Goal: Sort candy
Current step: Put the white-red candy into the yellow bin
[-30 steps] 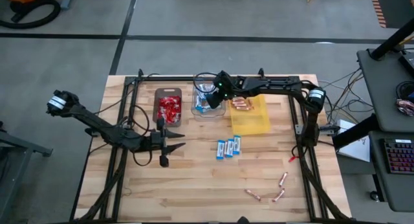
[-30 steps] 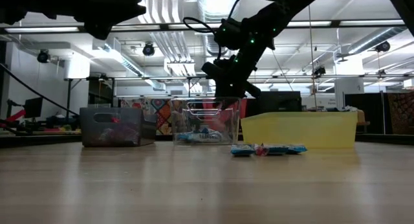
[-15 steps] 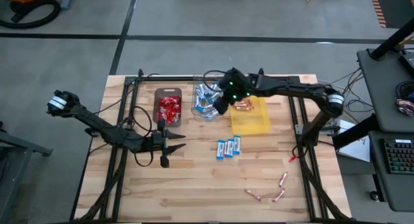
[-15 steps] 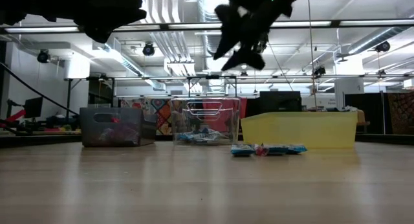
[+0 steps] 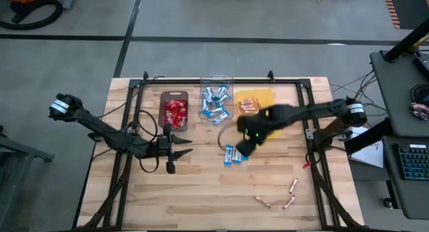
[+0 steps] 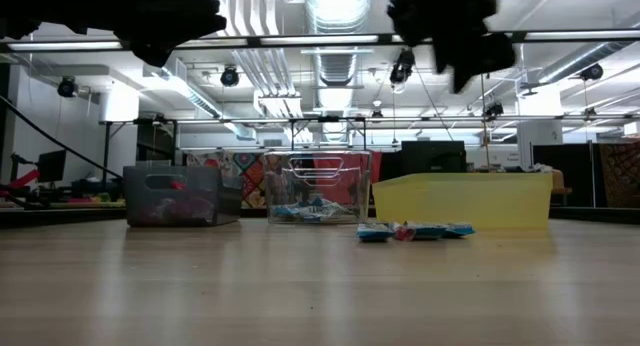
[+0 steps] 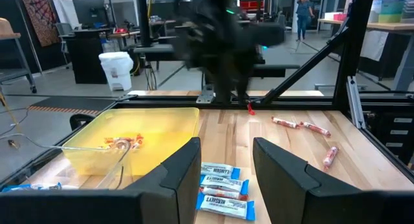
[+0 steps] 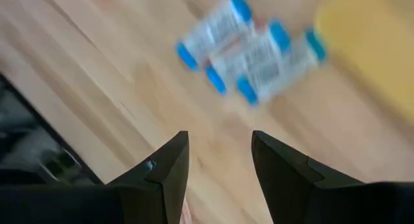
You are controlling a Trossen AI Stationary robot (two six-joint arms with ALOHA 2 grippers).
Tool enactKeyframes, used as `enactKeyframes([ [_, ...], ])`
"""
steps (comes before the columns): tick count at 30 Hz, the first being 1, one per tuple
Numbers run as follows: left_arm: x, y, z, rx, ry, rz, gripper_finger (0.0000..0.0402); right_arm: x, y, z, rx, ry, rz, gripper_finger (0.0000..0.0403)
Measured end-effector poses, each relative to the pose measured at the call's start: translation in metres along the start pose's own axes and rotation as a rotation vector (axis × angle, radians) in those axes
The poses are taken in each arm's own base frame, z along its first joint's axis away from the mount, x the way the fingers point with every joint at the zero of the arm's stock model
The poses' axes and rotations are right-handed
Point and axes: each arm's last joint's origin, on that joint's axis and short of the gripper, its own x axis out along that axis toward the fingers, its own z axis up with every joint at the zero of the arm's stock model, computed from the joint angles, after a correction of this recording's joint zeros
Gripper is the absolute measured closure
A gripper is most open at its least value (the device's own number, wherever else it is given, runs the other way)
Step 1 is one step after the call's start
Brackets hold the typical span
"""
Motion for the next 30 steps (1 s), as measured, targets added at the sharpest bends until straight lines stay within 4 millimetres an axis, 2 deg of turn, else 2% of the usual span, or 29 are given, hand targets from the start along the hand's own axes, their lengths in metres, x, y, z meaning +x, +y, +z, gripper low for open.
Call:
enactKeyframes([
  [7, 0.000, 0.000, -0.001, 0.010, 0.005, 0.000, 0.0277, 0.027, 0.015, -0.058, 0.132, 0.138, -0.136, 0.0243],
  [15, 0.000, 0.000, -0.001, 0.022, 0.007, 0.000, 0.0277, 0.055, 0.014, -0.120, 0.315, 0.201, -0.287, 0.0243],
  [20, 0.000, 0.000, -0.002, 0.031, 0.014, 0.000, 0.0277, 0.069, 0.006, -0.151, 0.410, 0.246, -0.355, 0.0245],
  [23, 0.000, 0.000, -0.002, 0.036, 0.020, 0.000, 0.0277, 0.075, -0.001, -0.166, 0.454, 0.246, -0.338, 0.0245],
  [30, 0.000, 0.000, -0.004, 0.048, 0.038, 0.000, 0.0277, 0.079, -0.031, -0.194, 0.581, 0.230, -0.347, 0.0245],
])
